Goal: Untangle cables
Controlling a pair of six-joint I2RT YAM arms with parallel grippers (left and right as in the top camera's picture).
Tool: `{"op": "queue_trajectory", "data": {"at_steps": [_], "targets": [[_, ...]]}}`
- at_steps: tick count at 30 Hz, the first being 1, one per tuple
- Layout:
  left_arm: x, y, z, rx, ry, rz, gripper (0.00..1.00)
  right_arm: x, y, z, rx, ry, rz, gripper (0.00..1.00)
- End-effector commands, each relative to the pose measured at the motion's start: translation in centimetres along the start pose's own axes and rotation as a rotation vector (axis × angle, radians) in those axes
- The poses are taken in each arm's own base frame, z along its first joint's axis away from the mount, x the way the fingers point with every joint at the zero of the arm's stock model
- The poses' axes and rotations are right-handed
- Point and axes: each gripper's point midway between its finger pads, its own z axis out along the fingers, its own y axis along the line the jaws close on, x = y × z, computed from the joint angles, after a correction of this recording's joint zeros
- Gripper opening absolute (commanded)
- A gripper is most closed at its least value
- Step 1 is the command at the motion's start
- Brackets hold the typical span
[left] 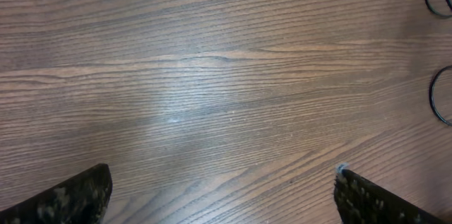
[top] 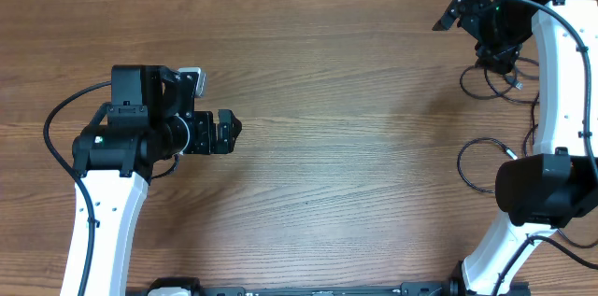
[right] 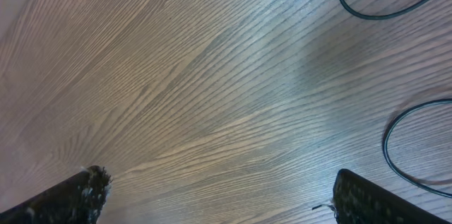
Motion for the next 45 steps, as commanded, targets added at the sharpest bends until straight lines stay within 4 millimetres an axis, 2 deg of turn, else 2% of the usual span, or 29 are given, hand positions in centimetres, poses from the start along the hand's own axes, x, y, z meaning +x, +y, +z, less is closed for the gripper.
{"op": "queue_trajectory", "data": {"at_steps": [1, 8, 12, 17, 22, 24, 32, 36, 42, 45], "targets": [[-0.3, -0.3, -0.3, 0.010, -0.016, 0.032, 1.00, -0.3, 0.2, -0.2, -0.008, -0.014, -0.007, 1.00], [-0.4, 0.2, -0.8, -0.024, -0.037, 0.053, 0.99, -0.3, 0.2, -0.2, -0.008, -0.014, -0.007, 1.00], [-0.8, 0.2, -1.7, -0.046, -0.137, 0.098, 1.00, -0.3, 0.2, -0.2, -0.008, -0.014, -0.007, 1.00], [-1.7, -0.6, -1.7, 0.002, -0.398, 0.196, 1.00, -0.3, 0.2, -0.2, -0.008, -0.014, -0.007, 1.00], [-1.0, -2.5, -2.4, 0.098, -0.693, 0.340, 1.00, -0.3, 0.2, -0.2, -0.008, -0.014, -0.007, 1.00], [-0.5, -3.0, -3.4, 0.119, -0.836, 0.387, 1.00, -0.3, 0.2, -0.2, -0.008, -0.014, -0.007, 1.00], [1.3, -4.1, -7.3, 0.109, -1.210, 0.525, 1.00, -0.3, 0.2, -0.2, -0.008, -0.014, -0.007, 1.00], [2.7, -3.7, -8.5, 0.073, -1.361, 0.550, 0.99, -0.3, 0.2, -0.2, -0.008, -0.014, -0.007, 1.00], [2.9, -2.0, -8.7, -0.008, -1.370, 0.478, 1.00, -0.3, 0.2, -0.2, -0.008, -0.014, -0.007, 1.00], [3.3, -0.6, -7.9, -0.066, -1.332, 0.415, 0.99, -0.3, 0.2, -0.2, -0.008, -0.014, -0.007, 1.00]]}}
